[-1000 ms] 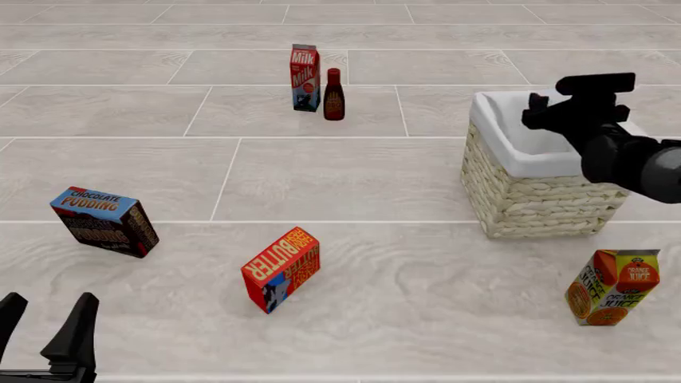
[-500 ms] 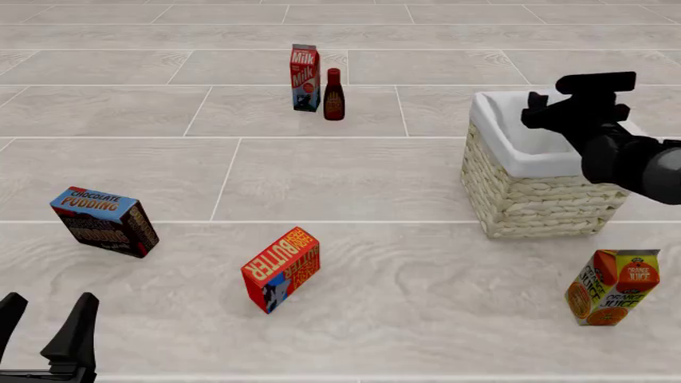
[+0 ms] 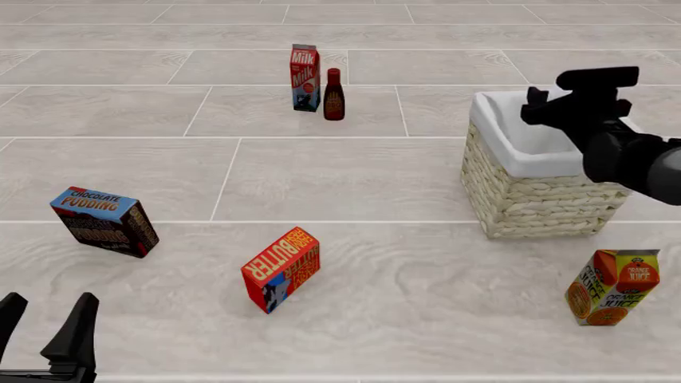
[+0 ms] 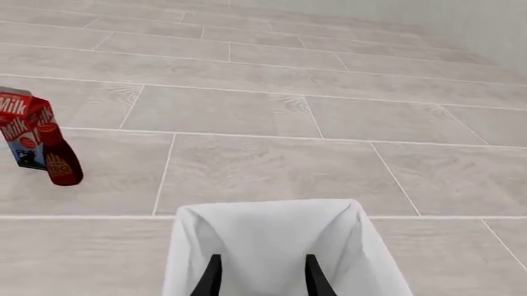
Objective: Pick the tomato sauce and place it in the basket.
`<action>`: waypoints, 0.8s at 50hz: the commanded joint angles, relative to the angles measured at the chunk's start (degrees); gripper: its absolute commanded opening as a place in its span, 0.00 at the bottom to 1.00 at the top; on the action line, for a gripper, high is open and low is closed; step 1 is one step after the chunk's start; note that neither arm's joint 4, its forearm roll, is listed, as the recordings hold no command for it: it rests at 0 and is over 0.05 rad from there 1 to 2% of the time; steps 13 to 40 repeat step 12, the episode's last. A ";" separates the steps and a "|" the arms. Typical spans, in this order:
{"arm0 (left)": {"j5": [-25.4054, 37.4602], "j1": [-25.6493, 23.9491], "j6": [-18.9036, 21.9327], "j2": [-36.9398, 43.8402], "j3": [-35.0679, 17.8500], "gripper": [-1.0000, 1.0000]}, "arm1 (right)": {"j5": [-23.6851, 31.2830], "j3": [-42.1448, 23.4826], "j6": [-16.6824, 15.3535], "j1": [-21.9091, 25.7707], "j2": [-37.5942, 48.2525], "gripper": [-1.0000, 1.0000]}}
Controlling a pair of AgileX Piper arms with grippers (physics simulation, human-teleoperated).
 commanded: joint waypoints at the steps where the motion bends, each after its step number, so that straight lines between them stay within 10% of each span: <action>1: 0.00 0.00 0.00 0.00 0.00 1.00 | -0.02 0.42 -0.06 0.42 -0.92 1.00; 40: 0.00 0.00 0.00 0.00 0.00 1.00 | 0.02 1.45 -0.10 0.89 -2.89 1.00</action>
